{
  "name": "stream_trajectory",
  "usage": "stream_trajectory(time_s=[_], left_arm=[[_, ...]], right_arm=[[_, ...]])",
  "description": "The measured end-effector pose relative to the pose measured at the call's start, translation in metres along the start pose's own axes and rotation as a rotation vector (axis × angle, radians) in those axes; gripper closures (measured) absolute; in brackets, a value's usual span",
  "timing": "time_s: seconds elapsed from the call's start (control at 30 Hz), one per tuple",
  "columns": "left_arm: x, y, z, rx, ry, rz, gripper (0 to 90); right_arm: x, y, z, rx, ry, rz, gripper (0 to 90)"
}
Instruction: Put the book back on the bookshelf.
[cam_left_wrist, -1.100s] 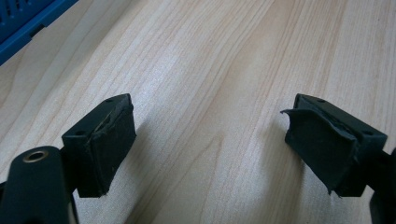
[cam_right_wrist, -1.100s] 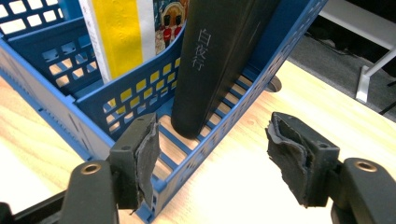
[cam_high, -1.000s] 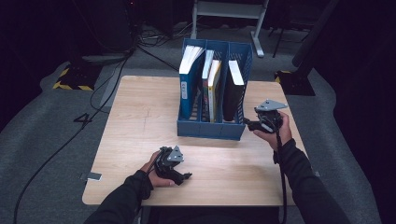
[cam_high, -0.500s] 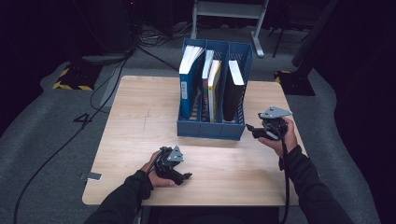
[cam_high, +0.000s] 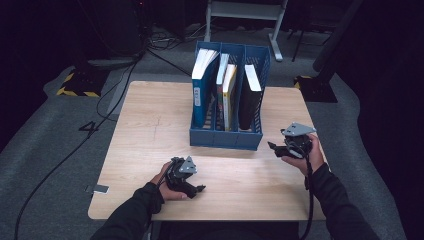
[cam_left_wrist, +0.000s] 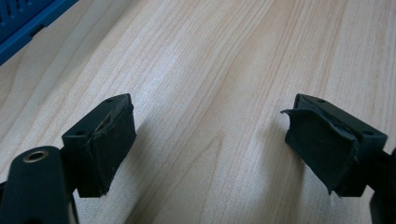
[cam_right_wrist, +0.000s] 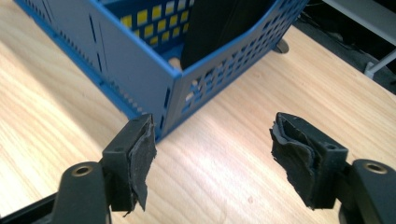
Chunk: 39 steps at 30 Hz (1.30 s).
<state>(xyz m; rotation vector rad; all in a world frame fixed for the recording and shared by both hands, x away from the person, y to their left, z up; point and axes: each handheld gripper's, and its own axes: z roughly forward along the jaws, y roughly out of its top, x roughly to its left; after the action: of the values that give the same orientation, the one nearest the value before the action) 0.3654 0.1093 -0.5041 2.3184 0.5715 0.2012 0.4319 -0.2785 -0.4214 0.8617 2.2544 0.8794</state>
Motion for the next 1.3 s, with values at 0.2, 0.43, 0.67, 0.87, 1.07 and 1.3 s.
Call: stream_trajectory(time_s=[0.2,0.43,0.67,0.87,1.07,1.3], left_arm=[[0.000,0.000,0.000,0.001,0.002,0.000,15.5],[0.000,0.000,0.000,0.000,0.001,0.000,15.5],[0.000,0.000,0.000,0.000,0.001,0.000,15.5],[0.000,0.000,0.000,0.000,0.001,0.000,15.5],[0.000,0.000,0.000,0.000,0.001,-0.001,15.5],[0.000,0.000,0.000,0.001,0.001,-0.001,15.5]], right_arm=[[0.003,-0.011,-0.002,0.020,0.004,-0.030,28.9],[0.007,-0.026,-0.006,0.046,0.021,-0.045,28.3],[0.008,-0.041,-0.011,0.065,0.035,-0.044,27.8],[0.007,-0.060,-0.014,0.095,0.032,-0.039,27.1],[0.005,-0.078,-0.017,0.102,0.034,-0.015,24.7],[0.001,-0.102,-0.023,0.090,0.042,0.030,22.7]])
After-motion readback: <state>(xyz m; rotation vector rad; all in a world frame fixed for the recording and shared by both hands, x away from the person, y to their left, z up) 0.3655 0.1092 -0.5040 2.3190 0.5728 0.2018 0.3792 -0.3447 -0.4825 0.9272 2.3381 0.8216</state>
